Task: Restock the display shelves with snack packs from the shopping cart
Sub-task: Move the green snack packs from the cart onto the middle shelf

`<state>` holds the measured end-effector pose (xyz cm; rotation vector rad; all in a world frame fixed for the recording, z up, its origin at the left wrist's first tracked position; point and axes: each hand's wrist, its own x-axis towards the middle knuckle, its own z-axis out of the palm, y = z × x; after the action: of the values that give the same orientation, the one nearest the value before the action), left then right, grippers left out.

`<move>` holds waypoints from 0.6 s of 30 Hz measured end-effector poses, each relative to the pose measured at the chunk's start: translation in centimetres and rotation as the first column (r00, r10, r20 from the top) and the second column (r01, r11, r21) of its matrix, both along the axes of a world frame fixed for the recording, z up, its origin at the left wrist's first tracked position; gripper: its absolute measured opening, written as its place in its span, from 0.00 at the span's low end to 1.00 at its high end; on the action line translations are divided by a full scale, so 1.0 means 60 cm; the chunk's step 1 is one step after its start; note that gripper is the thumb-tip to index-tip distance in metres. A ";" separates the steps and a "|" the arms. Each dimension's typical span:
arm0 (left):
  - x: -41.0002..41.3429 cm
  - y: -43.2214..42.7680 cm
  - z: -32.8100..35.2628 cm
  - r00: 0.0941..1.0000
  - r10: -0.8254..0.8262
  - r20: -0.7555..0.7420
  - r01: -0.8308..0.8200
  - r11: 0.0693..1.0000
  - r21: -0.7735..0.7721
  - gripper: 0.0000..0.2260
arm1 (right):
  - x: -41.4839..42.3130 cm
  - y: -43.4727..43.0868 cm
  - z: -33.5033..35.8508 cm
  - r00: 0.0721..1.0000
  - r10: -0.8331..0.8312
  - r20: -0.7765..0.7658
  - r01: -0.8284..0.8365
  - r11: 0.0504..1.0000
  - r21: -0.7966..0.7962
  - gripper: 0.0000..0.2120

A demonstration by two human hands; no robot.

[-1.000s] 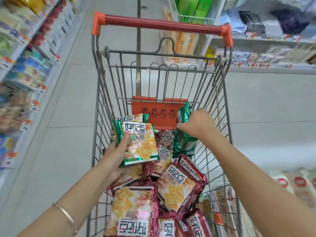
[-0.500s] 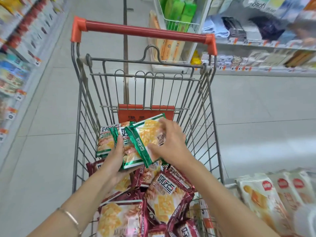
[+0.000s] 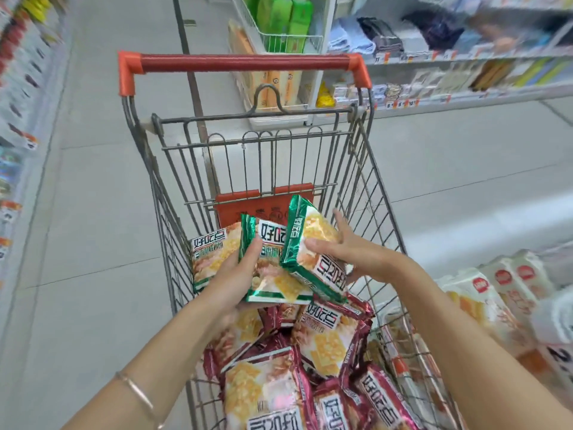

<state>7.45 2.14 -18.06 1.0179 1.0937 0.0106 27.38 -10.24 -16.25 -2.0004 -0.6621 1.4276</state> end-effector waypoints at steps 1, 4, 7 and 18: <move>-0.005 -0.001 0.007 1.000 -0.018 0.020 0.018 1.000 -0.004 0.51 | -0.008 -0.002 0.005 0.990 0.037 0.135 -0.032 0.999 -0.041 0.54; -0.020 0.002 0.018 0.997 -0.055 0.056 0.059 0.995 -0.078 0.53 | -0.032 -0.012 0.030 0.909 -0.039 0.415 0.060 0.997 -0.038 0.58; -0.027 -0.005 0.030 0.993 -0.061 0.100 0.067 0.996 -0.061 0.53 | -0.065 -0.021 0.043 0.908 -0.281 0.310 0.290 0.957 0.017 0.54; -0.005 -0.069 0.094 0.936 -0.237 0.260 0.198 0.966 0.168 0.60 | -0.134 -0.059 0.068 0.741 -0.248 0.624 0.449 0.874 -0.187 0.40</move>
<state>7.13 -2.00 -12.39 1.2196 0.7266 0.0500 19.33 -13.75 -12.19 -2.6944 -0.2475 0.7044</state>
